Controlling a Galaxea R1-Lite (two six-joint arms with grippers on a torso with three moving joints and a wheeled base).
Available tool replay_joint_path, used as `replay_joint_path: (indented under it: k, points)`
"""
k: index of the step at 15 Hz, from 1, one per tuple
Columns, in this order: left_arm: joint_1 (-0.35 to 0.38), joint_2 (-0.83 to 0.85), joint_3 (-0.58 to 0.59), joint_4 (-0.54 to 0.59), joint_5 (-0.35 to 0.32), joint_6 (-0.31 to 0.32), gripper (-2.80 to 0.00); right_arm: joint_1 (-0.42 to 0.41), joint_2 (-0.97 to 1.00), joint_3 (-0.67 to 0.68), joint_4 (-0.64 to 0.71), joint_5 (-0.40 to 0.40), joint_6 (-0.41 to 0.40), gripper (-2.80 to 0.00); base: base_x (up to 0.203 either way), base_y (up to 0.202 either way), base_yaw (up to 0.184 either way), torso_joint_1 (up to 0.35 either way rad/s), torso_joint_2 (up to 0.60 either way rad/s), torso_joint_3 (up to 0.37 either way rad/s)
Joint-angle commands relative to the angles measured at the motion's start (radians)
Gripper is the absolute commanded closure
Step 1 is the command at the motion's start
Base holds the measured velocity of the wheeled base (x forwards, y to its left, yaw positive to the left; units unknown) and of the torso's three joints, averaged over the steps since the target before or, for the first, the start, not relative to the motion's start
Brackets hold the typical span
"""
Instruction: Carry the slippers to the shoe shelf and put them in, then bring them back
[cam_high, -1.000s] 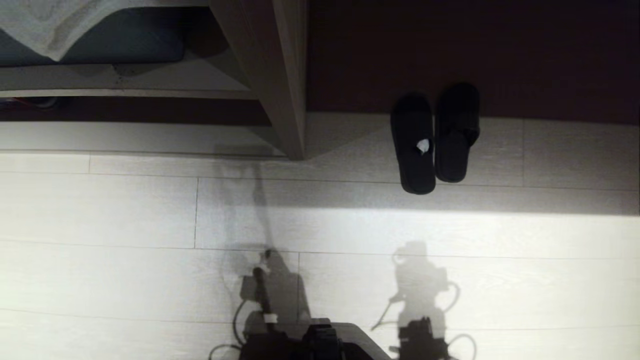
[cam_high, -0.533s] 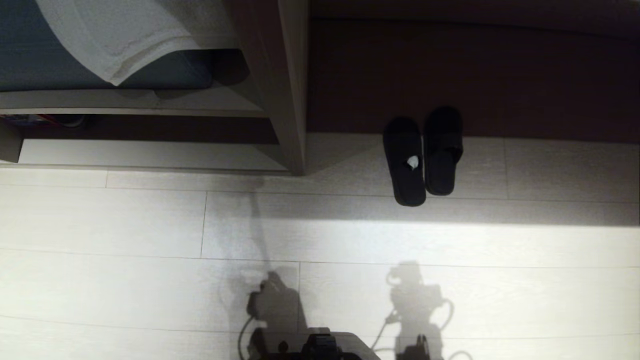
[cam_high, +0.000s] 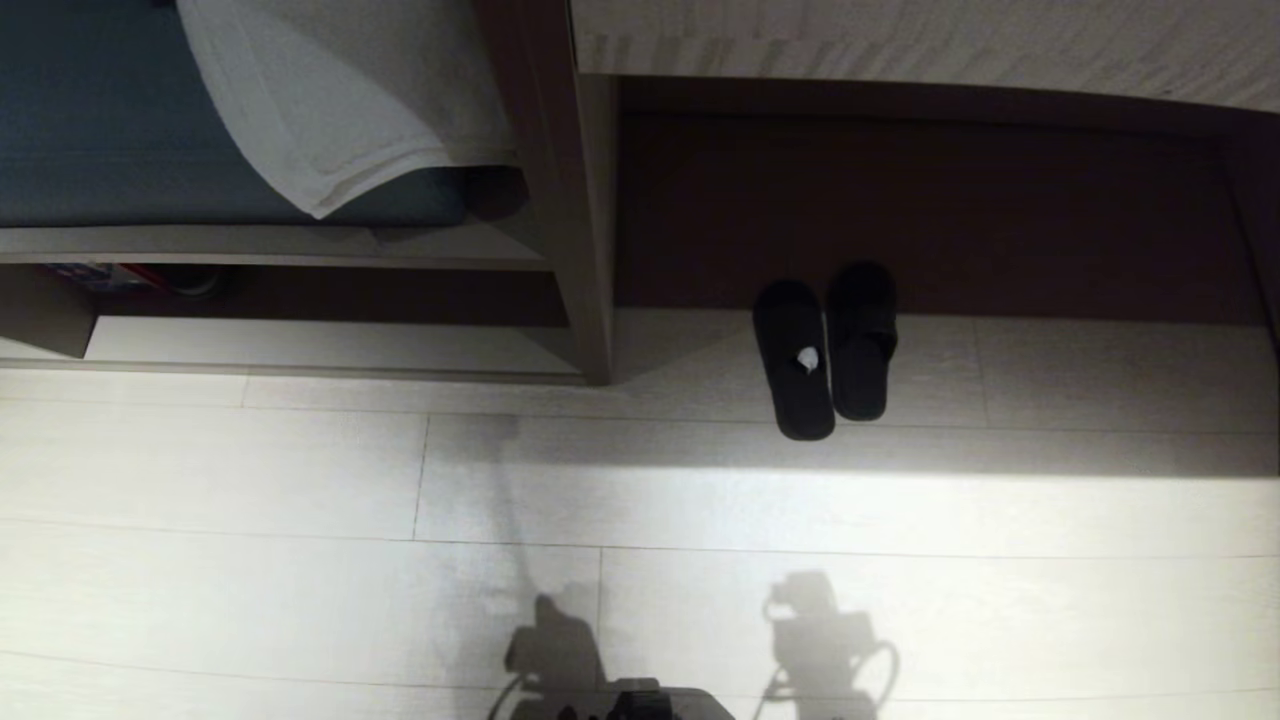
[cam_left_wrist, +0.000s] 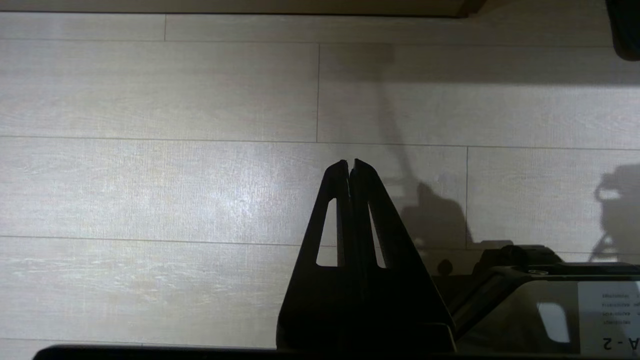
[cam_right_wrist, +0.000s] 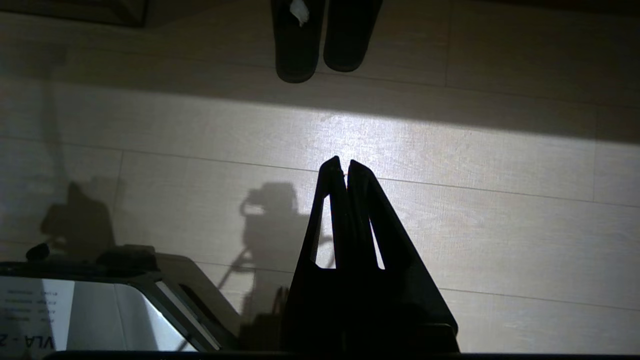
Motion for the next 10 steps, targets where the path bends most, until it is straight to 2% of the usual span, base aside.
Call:
replay_joint_path:
  k: [1,10]
  points:
    - [0.000,0.001,-0.001,0.000,0.000,-0.001,0.00,0.000,0.000,0.000,-0.001,0.001,0.000,0.00,0.000,0.000,0.000,0.002,0.00,0.203]
    - [0.000,0.001,0.000,-0.001,0.000,-0.001,0.00,0.000,0.000,0.000,-0.001,0.001,0.000,0.00,0.000,0.000,0.000,0.001,0.00,0.201]
